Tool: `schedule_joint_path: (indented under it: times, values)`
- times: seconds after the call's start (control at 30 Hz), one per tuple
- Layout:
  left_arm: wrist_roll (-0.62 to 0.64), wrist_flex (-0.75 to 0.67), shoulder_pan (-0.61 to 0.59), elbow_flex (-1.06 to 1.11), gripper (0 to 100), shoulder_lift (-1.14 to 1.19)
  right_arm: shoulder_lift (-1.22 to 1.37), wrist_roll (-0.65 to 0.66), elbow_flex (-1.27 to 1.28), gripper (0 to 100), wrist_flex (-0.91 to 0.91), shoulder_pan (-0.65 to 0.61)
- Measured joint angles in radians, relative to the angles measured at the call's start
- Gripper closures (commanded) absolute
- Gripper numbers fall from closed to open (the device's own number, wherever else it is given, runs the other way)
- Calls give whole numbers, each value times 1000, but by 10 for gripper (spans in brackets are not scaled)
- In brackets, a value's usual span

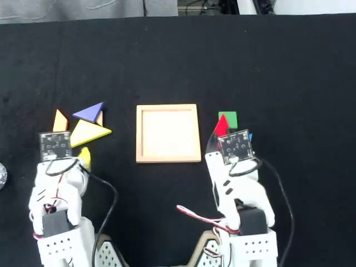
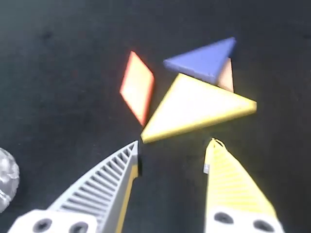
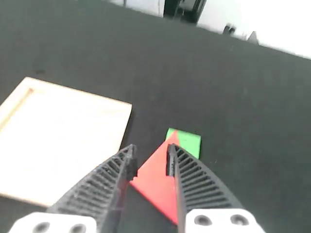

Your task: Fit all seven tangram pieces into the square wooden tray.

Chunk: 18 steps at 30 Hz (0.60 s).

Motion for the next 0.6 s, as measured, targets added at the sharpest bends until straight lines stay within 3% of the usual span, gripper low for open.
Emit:
schedule_joint_path:
  times: [0.33,0.47,0.6]
  values:
    - [60,-6,86,-342,773,20,0,0,18,888,2,-2]
    - [60,17,130,-496,773,201,0,0,18,888,2,-2]
    - [-9,124,204,-727,774,548,0,0,18,888,2,-2]
